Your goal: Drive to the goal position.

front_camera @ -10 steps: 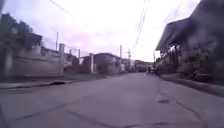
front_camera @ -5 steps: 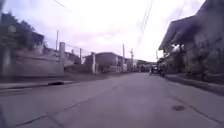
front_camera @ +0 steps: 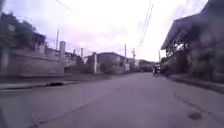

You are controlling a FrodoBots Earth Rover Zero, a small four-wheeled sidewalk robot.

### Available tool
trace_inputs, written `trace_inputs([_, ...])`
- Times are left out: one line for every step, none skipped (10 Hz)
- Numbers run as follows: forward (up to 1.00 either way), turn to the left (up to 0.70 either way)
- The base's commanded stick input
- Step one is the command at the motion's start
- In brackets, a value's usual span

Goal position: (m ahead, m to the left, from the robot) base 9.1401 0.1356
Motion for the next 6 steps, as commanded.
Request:
trace_inputs([0.7,0.0])
trace_inputs([0.7,0.0])
trace_inputs([0.7,0.0])
trace_inputs([0.7,0.0])
trace_inputs([0.7,0.0])
trace_inputs([0.7,0.0])
